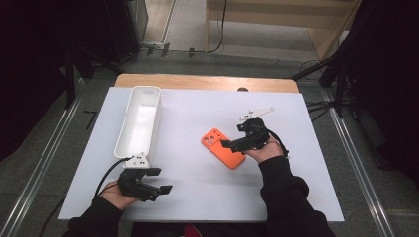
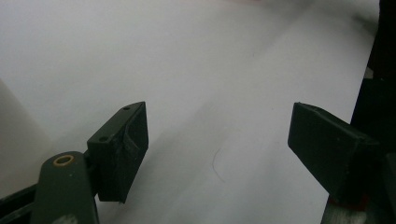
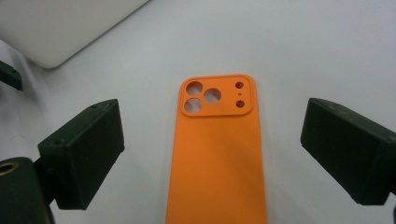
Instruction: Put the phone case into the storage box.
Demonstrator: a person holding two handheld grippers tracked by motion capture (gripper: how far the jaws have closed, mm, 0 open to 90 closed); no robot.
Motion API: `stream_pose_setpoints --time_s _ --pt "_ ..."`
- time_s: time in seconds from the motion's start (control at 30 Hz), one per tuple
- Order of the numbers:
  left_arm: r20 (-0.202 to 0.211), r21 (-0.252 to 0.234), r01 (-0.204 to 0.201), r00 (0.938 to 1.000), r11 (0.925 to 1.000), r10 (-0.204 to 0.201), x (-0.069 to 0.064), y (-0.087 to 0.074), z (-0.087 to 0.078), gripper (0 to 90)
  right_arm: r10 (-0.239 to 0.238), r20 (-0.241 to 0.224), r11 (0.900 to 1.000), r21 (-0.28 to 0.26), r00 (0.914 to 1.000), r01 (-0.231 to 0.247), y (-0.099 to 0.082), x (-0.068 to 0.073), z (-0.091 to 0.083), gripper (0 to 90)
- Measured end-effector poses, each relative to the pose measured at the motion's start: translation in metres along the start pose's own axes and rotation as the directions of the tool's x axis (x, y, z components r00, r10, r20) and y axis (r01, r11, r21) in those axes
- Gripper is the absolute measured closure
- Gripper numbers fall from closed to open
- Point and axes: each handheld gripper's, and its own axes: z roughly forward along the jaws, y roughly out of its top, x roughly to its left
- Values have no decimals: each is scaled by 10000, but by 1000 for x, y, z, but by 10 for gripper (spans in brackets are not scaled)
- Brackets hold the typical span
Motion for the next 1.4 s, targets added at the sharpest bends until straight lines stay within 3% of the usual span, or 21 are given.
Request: stream_pose_setpoints --time_s 0.47,1.0,1.4 --pt "2 -78 13 10000 10000 -13 1 0 -1 202 85 132 10000 -25 9999 -85 2 2 13 48" --pt "-12 -60 -7 10000 10000 7 1 0 -1 202 -3 124 9998 174 9999 0 -5 5 21 48" --pt "-44 -143 7 10000 9999 -8 2 1 -2 203 236 144 9997 98 9996 -238 -16 4 23 48"
